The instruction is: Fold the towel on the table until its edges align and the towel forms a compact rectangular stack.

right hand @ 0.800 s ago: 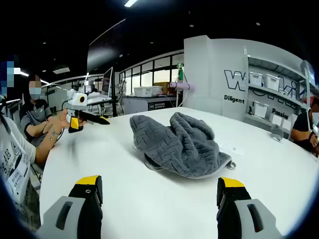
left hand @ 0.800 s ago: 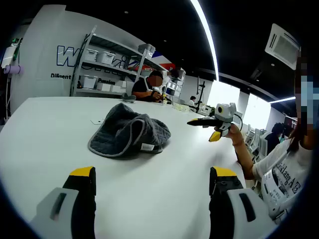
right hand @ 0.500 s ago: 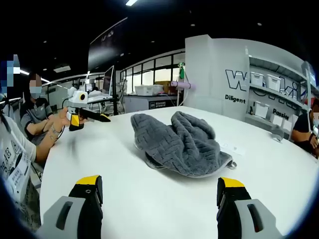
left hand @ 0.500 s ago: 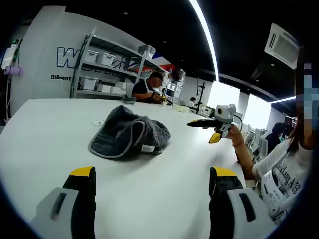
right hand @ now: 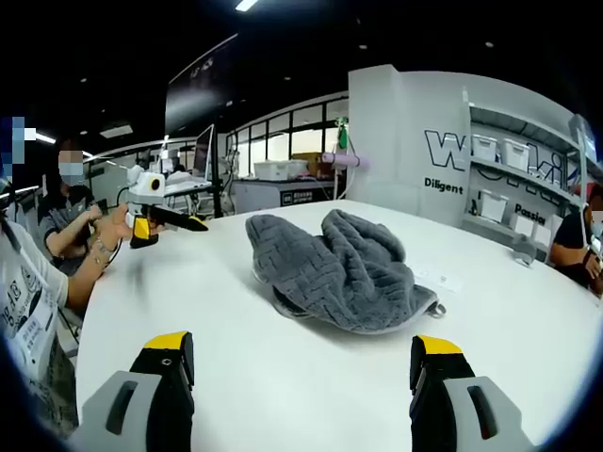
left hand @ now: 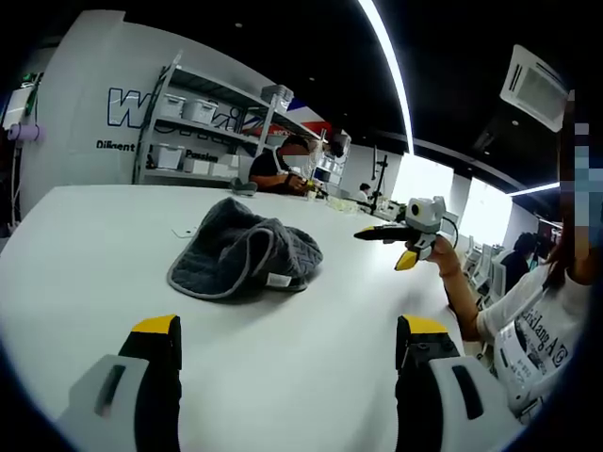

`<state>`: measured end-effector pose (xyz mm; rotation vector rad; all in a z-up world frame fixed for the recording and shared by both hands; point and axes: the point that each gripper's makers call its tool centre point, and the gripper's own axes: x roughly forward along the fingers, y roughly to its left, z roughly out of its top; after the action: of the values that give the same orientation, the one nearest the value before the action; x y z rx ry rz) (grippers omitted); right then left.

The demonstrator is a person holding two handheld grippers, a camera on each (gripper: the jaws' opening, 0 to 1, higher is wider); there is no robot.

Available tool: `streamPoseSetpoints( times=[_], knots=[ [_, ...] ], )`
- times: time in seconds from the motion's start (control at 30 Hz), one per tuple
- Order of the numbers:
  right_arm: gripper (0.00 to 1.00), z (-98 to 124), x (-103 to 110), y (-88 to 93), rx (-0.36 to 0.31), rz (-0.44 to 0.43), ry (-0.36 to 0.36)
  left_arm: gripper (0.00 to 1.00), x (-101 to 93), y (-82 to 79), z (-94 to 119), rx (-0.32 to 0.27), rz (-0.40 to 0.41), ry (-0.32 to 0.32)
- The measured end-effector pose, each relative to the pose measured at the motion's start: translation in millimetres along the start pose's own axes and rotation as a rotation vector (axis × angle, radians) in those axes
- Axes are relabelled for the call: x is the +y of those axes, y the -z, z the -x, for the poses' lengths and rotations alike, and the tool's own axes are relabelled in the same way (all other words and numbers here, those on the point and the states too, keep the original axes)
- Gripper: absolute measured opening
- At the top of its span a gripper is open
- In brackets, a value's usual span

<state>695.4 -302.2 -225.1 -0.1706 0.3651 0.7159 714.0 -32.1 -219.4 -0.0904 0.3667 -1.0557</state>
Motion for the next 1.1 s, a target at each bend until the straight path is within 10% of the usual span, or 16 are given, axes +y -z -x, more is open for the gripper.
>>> streamPoseSetpoints(
  times=[1.1],
  knots=[
    [1.00, 3.3, 3.7, -4.1, 0.005, 0.029, -0.014, 0.99, 1.2, 1.8, 0.4, 0.005, 0.002, -0.002]
  ],
)
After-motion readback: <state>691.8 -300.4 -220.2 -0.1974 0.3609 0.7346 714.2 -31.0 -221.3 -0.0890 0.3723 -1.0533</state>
